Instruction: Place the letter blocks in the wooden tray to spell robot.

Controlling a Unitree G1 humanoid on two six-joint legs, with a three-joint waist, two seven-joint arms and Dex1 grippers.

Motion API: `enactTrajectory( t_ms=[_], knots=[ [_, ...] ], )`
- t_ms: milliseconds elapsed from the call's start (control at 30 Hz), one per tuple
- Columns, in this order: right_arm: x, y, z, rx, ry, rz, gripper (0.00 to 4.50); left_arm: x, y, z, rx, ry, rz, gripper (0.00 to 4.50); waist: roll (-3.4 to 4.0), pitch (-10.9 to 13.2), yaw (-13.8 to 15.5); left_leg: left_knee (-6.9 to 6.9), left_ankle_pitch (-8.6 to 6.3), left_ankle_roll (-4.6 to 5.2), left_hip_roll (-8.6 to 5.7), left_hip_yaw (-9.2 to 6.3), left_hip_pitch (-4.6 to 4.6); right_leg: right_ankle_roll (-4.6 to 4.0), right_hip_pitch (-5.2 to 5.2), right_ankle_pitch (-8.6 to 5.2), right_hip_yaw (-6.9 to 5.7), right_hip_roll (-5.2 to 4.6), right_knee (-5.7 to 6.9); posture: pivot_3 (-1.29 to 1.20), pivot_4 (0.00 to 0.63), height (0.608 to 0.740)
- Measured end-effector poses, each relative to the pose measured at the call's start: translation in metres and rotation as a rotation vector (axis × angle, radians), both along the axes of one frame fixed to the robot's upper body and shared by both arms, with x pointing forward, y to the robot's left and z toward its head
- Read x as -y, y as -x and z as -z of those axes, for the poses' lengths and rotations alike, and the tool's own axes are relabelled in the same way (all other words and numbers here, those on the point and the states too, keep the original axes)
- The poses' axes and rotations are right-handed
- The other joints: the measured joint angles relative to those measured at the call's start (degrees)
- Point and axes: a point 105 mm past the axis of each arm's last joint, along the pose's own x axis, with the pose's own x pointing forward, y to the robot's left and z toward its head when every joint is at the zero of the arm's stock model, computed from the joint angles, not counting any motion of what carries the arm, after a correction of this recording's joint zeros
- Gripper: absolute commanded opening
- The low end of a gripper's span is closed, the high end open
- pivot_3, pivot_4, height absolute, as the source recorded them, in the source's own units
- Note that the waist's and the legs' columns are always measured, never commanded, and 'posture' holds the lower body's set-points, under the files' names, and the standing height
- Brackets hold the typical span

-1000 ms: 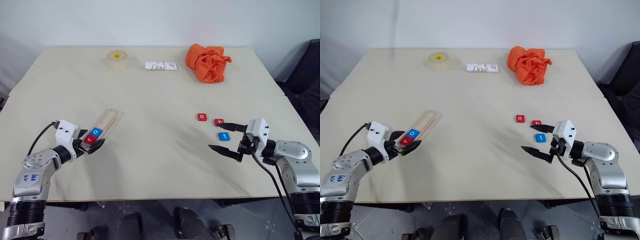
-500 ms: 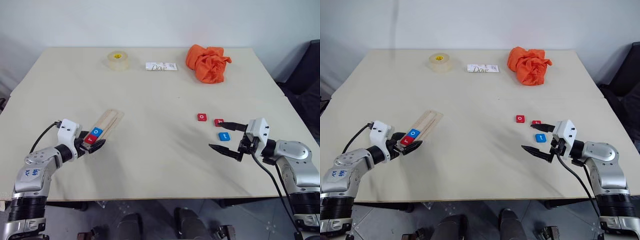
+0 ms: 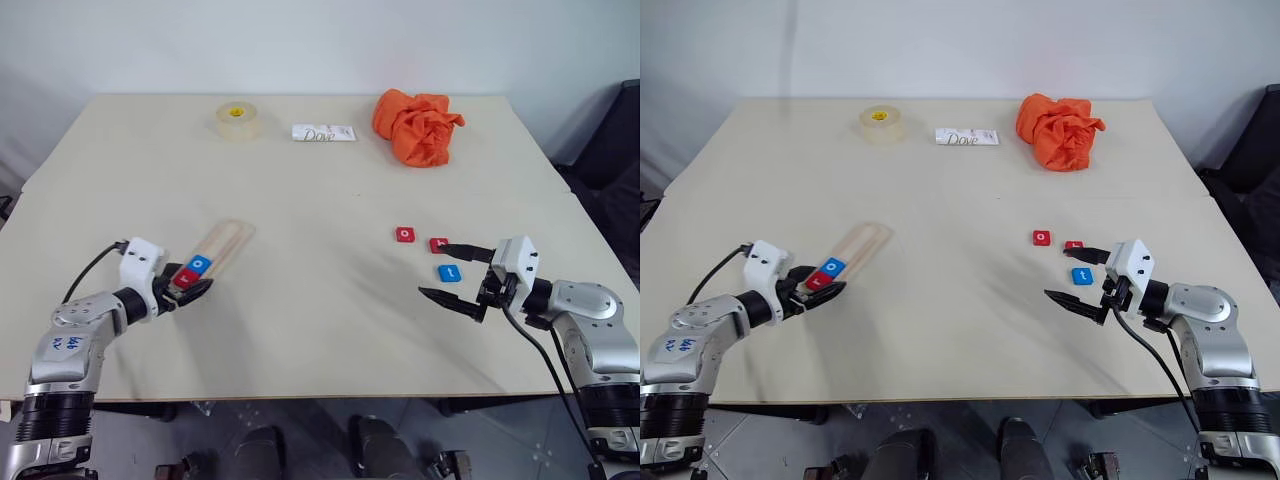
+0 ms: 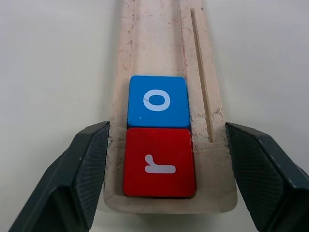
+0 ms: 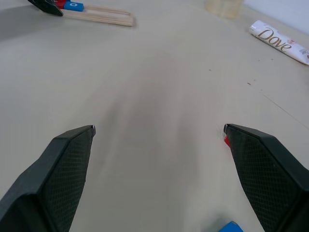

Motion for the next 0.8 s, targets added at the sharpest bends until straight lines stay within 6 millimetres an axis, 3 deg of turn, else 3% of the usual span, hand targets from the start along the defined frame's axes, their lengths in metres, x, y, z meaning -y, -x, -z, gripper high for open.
enactTrajectory(
  t_ms=[133, 267, 333, 500, 667, 800],
  knots=[
    [0.003, 0.004, 0.002, -0.009, 0.02, -0.025, 4.5, 0.03, -0.007, -0.021, 0.05, -0.013, 0.137, 3.4, -0.06, 0.04, 0.11, 0.07, 0.0, 0.0, -0.03, -0.04, -0.08, 0.01, -0.01, 0.01, -0.02, 0.0, -0.01, 0.0, 0.15, 0.74],
    [0.012, 0.007, 0.005, -0.027, 0.059, -0.036, 4.5, 0.073, -0.013, -0.054, 0.128, -0.048, 0.344, 3.4, -0.06, 0.04, 0.04, 0.1, 0.0, 0.0, -0.05, -0.03, -0.09, 0.04, 0.0, 0.01, 0.0, 0.02, -0.04, 0.0, 0.15, 0.74],
    [0.017, 0.008, 0.006, -0.034, 0.076, -0.032, 4.5, 0.096, -0.011, -0.058, 0.128, -0.063, 0.457, 3.4, -0.06, 0.04, -0.15, 0.09, 0.0, 0.0, -0.04, -0.01, -0.08, 0.08, -0.01, -0.01, 0.05, 0.09, -0.03, 0.0, 0.15, 0.74],
    [0.032, 0.012, 0.003, -0.029, 0.107, -0.002, 4.5, 0.14, 0.001, -0.049, 0.077, -0.087, 0.685, 3.4, -0.06, 0.04, -0.19, 0.11, 0.0, -0.01, 0.02, -0.01, -0.07, 0.15, -0.03, -0.05, 0.14, 0.24, -0.01, 0.0, 0.15, 0.74],
    [0.056, 0.028, 0.011, -0.078, 0.159, 0.047, 4.5, 0.163, 0.01, -0.036, 0.039, -0.123, 0.816, 3.4, -0.06, 0.04, 0.01, 0.16, -0.01, 0.0, 0.01, -0.05, -0.09, 0.2, -0.01, -0.08, 0.2, 0.27, -0.01, 0.0, 0.15, 0.74],
    [0.061, 0.034, 0.012, -0.078, 0.17, 0.065, 4.5, 0.175, 0.018, -0.024, 0.012, -0.164, 0.889, 3.4, -0.06, 0.05, -0.15, 0.24, -0.01, 0.0, 0.02, -0.05, -0.08, 0.24, 0.01, -0.06, 0.26, 0.29, -0.01, 0.0, 0.15, 0.74]
  ],
)
